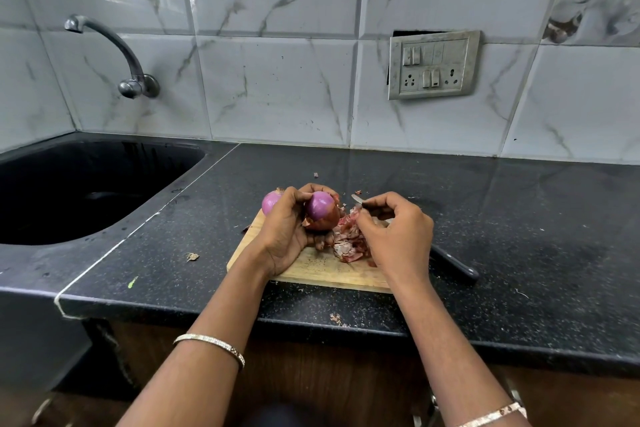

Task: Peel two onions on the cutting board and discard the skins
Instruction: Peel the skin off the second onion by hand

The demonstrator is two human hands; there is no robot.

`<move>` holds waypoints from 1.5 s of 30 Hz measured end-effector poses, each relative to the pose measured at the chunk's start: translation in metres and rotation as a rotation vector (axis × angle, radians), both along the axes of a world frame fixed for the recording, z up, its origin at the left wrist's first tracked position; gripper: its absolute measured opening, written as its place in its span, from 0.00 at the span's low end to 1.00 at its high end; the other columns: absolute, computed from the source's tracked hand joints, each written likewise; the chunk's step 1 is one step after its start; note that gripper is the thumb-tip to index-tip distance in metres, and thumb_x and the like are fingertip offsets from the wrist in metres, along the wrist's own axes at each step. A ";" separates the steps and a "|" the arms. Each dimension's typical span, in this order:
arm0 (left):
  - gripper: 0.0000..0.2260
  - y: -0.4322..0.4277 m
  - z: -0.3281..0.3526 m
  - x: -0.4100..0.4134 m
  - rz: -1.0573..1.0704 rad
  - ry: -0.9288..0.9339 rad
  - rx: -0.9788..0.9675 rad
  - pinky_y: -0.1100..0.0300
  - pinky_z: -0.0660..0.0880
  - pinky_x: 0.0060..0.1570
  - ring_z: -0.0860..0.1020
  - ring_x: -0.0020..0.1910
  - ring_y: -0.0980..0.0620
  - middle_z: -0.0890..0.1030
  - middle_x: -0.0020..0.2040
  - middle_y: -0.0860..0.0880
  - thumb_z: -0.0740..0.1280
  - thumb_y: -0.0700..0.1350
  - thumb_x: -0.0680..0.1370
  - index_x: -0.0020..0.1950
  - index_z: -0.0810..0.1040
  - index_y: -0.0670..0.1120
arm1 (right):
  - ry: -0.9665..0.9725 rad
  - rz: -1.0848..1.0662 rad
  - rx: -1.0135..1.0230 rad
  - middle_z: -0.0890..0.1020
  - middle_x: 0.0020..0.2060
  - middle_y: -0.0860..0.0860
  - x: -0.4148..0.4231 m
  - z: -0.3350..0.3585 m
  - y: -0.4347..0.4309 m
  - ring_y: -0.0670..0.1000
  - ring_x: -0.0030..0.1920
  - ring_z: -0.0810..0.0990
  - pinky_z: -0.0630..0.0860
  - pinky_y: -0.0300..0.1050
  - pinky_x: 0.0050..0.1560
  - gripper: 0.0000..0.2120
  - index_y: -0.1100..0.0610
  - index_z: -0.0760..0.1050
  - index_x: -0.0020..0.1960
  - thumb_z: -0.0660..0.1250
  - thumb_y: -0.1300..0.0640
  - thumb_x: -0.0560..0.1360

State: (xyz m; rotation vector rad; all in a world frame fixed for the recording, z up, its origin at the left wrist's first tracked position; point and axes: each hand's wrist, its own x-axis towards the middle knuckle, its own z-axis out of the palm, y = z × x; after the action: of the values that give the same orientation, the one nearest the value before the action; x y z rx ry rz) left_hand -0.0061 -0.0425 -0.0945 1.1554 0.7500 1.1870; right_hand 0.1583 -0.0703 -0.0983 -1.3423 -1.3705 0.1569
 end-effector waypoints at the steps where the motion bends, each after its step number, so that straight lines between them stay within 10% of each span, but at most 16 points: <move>1: 0.17 0.000 0.000 0.000 0.006 0.010 -0.002 0.55 0.67 0.35 0.76 0.34 0.45 0.80 0.47 0.37 0.50 0.46 0.82 0.53 0.78 0.44 | -0.014 0.017 0.012 0.83 0.43 0.41 0.000 0.000 0.000 0.45 0.47 0.82 0.80 0.53 0.54 0.07 0.50 0.84 0.49 0.74 0.58 0.72; 15: 0.14 0.000 0.001 0.005 -0.028 0.104 0.020 0.61 0.70 0.23 0.75 0.31 0.46 0.79 0.44 0.39 0.53 0.45 0.84 0.56 0.77 0.43 | 0.062 0.289 0.058 0.85 0.40 0.38 -0.003 0.002 -0.003 0.37 0.43 0.83 0.73 0.25 0.43 0.06 0.52 0.87 0.50 0.77 0.58 0.73; 23: 0.15 -0.001 0.002 0.005 -0.019 0.086 0.003 0.59 0.75 0.25 0.77 0.31 0.45 0.79 0.44 0.38 0.54 0.48 0.85 0.60 0.77 0.41 | 0.054 0.258 0.057 0.86 0.41 0.39 -0.003 0.001 -0.001 0.38 0.44 0.84 0.75 0.27 0.45 0.09 0.52 0.87 0.51 0.74 0.62 0.74; 29: 0.21 0.001 0.000 0.005 -0.008 0.046 0.008 0.52 0.84 0.42 0.82 0.51 0.42 0.81 0.55 0.32 0.60 0.51 0.85 0.64 0.75 0.33 | 0.026 0.317 -0.020 0.84 0.49 0.42 -0.004 0.002 -0.003 0.40 0.47 0.82 0.76 0.29 0.46 0.16 0.49 0.82 0.59 0.78 0.50 0.72; 40: 0.16 -0.001 0.000 0.007 -0.100 0.066 0.039 0.52 0.84 0.44 0.85 0.47 0.44 0.84 0.51 0.42 0.67 0.50 0.79 0.63 0.73 0.44 | 0.085 0.283 -0.066 0.84 0.54 0.44 -0.002 0.001 0.002 0.37 0.51 0.82 0.74 0.26 0.49 0.21 0.52 0.80 0.67 0.75 0.57 0.74; 45: 0.20 0.002 -0.003 0.006 -0.110 0.073 0.054 0.44 0.83 0.53 0.84 0.50 0.42 0.84 0.54 0.40 0.69 0.51 0.77 0.66 0.73 0.44 | 0.187 0.319 -0.081 0.84 0.58 0.46 -0.002 0.001 0.001 0.39 0.52 0.84 0.82 0.45 0.58 0.23 0.55 0.79 0.68 0.74 0.62 0.73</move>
State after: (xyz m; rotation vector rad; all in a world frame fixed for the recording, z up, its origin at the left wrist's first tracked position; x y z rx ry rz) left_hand -0.0002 -0.0402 -0.0979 1.2746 0.7039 1.0838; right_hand 0.1564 -0.0693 -0.0969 -1.1355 -1.4216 0.5448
